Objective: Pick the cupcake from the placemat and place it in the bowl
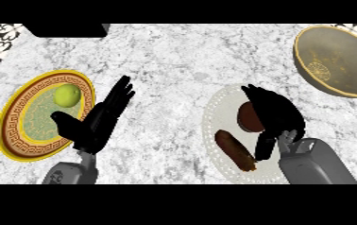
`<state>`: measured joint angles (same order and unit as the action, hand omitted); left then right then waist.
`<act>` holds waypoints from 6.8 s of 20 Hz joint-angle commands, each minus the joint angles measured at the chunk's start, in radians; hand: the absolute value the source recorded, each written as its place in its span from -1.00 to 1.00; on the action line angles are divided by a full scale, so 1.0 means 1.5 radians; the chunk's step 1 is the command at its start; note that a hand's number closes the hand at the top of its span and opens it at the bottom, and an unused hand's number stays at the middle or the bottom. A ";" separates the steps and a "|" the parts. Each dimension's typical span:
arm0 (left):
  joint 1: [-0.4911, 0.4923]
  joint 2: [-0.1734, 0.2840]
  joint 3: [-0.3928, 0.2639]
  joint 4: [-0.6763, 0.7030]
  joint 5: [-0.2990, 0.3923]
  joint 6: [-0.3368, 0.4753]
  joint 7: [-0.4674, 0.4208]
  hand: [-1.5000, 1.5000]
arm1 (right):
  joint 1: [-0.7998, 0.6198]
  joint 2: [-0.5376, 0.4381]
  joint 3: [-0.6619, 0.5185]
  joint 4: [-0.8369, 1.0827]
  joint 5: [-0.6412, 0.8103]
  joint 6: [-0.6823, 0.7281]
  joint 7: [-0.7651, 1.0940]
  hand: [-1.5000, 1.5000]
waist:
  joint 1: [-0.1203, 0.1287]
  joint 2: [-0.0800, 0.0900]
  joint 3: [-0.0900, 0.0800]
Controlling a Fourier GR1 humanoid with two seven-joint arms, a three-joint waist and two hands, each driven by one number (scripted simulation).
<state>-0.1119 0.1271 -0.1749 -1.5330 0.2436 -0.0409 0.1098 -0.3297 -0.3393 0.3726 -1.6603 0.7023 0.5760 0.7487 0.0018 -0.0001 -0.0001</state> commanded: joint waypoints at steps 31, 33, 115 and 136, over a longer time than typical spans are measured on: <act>-0.018 -0.060 0.041 -0.051 -0.046 -0.015 0.079 0.00 | -0.015 0.109 -0.060 0.209 0.223 -0.142 -0.258 1.00 | 0.001 0.000 0.000; -0.005 -0.052 0.050 -0.011 -0.052 -0.044 0.030 0.00 | 0.004 0.091 -0.069 0.155 0.221 -0.108 -0.273 1.00 | -0.001 0.000 0.000; -0.008 -0.077 0.050 -0.022 -0.058 -0.051 0.046 0.00 | -0.409 -0.165 -0.753 0.774 0.059 -0.584 -0.578 -1.00 | 0.011 0.009 0.005; 0.072 -0.049 0.102 -0.033 -0.054 -0.036 0.022 0.00 | -0.053 0.088 -0.822 0.208 -0.247 -0.298 -0.789 1.00 | -0.090 -0.031 -0.004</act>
<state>-0.0277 0.0477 -0.0366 -1.5902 0.1575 -0.0919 0.1604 -0.5429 -0.2840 -0.8670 -1.1813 0.3683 0.0613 -0.4146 -0.1055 -0.0402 -0.0049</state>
